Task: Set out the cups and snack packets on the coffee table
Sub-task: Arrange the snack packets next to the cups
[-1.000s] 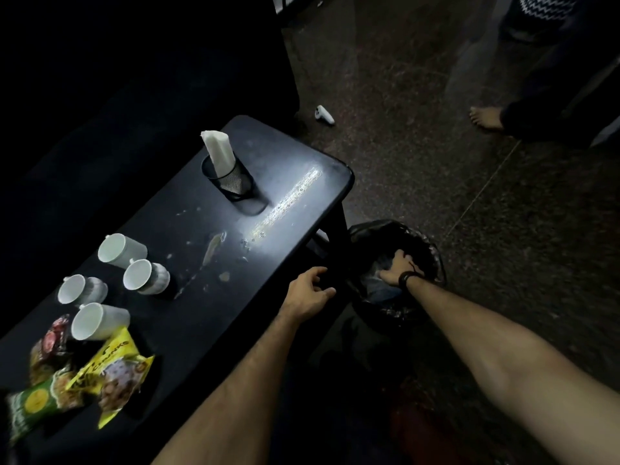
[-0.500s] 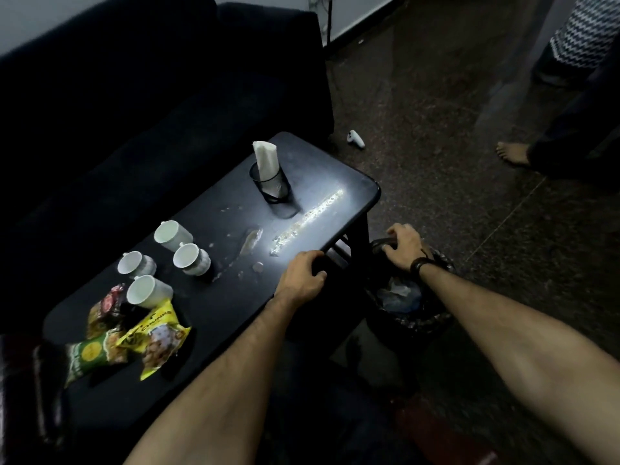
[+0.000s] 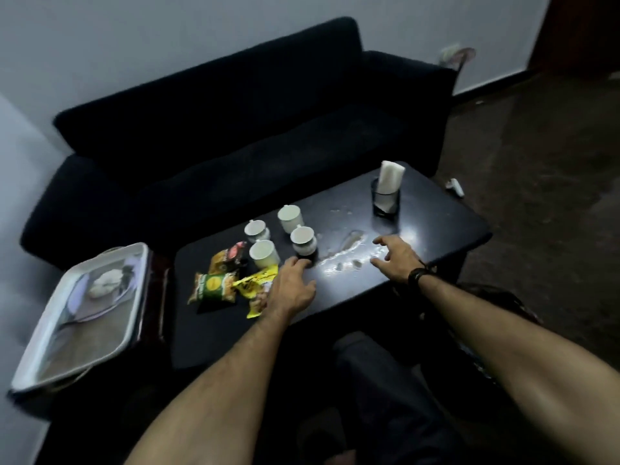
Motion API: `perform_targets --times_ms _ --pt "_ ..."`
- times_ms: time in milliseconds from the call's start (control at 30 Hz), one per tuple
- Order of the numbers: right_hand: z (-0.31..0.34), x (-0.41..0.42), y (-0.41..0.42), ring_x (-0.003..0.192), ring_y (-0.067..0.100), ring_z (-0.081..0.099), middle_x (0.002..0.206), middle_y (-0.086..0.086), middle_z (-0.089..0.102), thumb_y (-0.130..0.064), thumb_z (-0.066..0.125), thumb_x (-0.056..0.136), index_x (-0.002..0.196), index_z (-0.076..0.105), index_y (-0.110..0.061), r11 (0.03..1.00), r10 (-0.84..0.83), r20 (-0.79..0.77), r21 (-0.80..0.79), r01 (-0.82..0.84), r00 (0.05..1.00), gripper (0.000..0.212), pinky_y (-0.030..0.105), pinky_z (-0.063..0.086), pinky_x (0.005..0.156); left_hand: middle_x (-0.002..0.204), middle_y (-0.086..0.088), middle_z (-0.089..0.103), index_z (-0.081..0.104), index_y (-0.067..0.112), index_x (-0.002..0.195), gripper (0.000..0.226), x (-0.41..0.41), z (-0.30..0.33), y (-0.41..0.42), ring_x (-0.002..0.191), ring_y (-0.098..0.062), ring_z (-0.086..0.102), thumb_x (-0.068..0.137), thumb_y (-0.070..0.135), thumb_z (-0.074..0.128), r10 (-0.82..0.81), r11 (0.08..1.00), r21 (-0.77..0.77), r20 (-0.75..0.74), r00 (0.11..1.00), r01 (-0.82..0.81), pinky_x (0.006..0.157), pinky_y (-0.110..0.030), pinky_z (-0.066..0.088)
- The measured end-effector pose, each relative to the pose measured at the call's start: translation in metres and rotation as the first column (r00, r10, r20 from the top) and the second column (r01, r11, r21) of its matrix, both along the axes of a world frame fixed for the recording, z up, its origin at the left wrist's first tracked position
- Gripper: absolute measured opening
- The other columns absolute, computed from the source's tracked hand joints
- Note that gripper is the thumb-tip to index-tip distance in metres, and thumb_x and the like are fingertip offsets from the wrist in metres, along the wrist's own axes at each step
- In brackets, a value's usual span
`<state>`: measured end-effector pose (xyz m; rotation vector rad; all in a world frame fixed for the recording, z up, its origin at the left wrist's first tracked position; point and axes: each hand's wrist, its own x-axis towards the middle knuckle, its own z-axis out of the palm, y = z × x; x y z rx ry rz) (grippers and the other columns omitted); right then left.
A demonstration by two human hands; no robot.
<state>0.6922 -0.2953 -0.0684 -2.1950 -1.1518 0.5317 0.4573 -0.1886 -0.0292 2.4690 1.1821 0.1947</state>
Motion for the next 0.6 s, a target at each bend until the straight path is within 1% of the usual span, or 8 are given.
perform_targets --times_ms 67,133,167,233,333,433,500,600 --pt "0.005 -0.030 0.027 0.092 0.024 0.065 0.130 0.009 0.055 -0.026 0.072 0.083 0.129 0.057 -0.015 0.996 0.094 -0.005 0.005 -0.094 0.996 0.050 0.025 0.045 0.089 0.134 -0.006 0.051 0.056 0.014 0.130 0.049 -0.037 -0.001 0.014 0.126 -0.026 0.048 0.083 0.027 0.062 0.098 0.995 -0.011 0.007 0.995 -0.098 0.105 -0.036 0.040" --pt "0.008 -0.056 0.050 0.090 0.024 0.065 0.130 0.010 0.055 -0.026 0.072 0.083 0.130 0.056 -0.015 0.986 0.164 -0.018 -0.004 -0.164 0.986 0.050 0.028 0.047 0.089 0.132 -0.008 0.052 0.057 0.013 0.127 0.045 -0.069 -0.004 0.026 0.124 -0.028 0.050 0.086 0.031 0.060 0.180 0.983 -0.024 0.007 0.984 -0.180 0.101 -0.037 0.043" --pt "0.009 -0.069 0.062 0.091 0.024 0.065 0.131 0.010 0.055 -0.026 0.071 0.084 0.130 0.056 -0.015 0.982 0.189 -0.025 -0.008 -0.189 0.982 0.050 0.031 0.048 0.091 0.134 -0.008 0.051 0.056 0.012 0.130 0.048 -0.084 -0.005 0.032 0.124 -0.028 0.050 0.087 0.034 0.060 0.213 0.976 -0.034 -0.007 0.977 -0.213 0.102 -0.037 0.042" --pt "0.010 -0.095 0.086 0.101 0.027 0.063 0.129 0.011 0.055 -0.027 0.071 0.084 0.129 0.056 -0.015 0.974 0.228 -0.021 0.002 -0.228 0.973 0.049 0.034 0.048 0.095 0.138 -0.007 0.048 0.051 0.014 0.135 0.055 -0.111 -0.006 0.045 0.127 -0.028 0.048 0.085 0.035 0.061 0.271 0.961 -0.049 -0.030 0.962 -0.272 0.104 -0.039 0.042" --pt "0.006 -0.129 0.117 0.111 0.028 0.059 0.128 0.011 0.057 -0.030 0.069 0.085 0.129 0.055 -0.014 0.951 0.308 -0.004 0.020 -0.308 0.951 0.049 0.039 0.048 0.098 0.137 -0.004 0.048 0.050 0.017 0.137 0.057 -0.140 -0.013 0.064 0.126 -0.026 0.048 0.083 0.031 0.064 0.367 0.930 -0.035 -0.007 0.930 -0.367 0.103 -0.039 0.043" --pt "-0.007 -0.159 0.138 0.118 0.024 0.055 0.132 0.006 0.052 -0.038 0.065 0.087 0.134 0.049 -0.023 0.917 0.398 0.024 -0.035 -0.398 0.917 0.052 0.039 0.046 0.102 0.141 -0.002 0.046 0.049 0.020 0.138 0.058 -0.157 -0.025 0.078 0.127 -0.024 0.048 0.085 0.031 0.066 0.423 0.906 -0.034 -0.004 0.906 -0.423 0.103 -0.040 0.043" --pt "-0.021 -0.173 0.149 0.126 0.025 0.049 0.137 0.006 0.048 -0.039 0.062 0.086 0.138 0.044 -0.030 0.892 0.450 0.052 -0.068 -0.446 0.892 0.056 0.038 0.042 0.107 0.140 -0.002 0.047 0.049 0.021 0.137 0.056 -0.165 -0.035 0.087 0.126 -0.024 0.049 0.085 0.030 0.065 0.441 0.897 -0.044 0.003 0.898 -0.440 0.102 -0.041 0.044" --pt "-0.040 -0.191 0.159 0.134 0.027 0.040 0.146 0.005 0.042 -0.044 0.061 0.087 0.140 0.047 -0.030 0.873 0.485 0.072 -0.089 -0.479 0.871 0.057 0.036 0.034 0.111 0.140 -0.004 0.045 0.046 0.021 0.138 0.056 -0.168 -0.046 0.099 0.124 -0.027 0.051 0.086 0.031 0.064 0.492 0.869 -0.070 0.015 0.871 -0.490 0.100 -0.041 0.045"
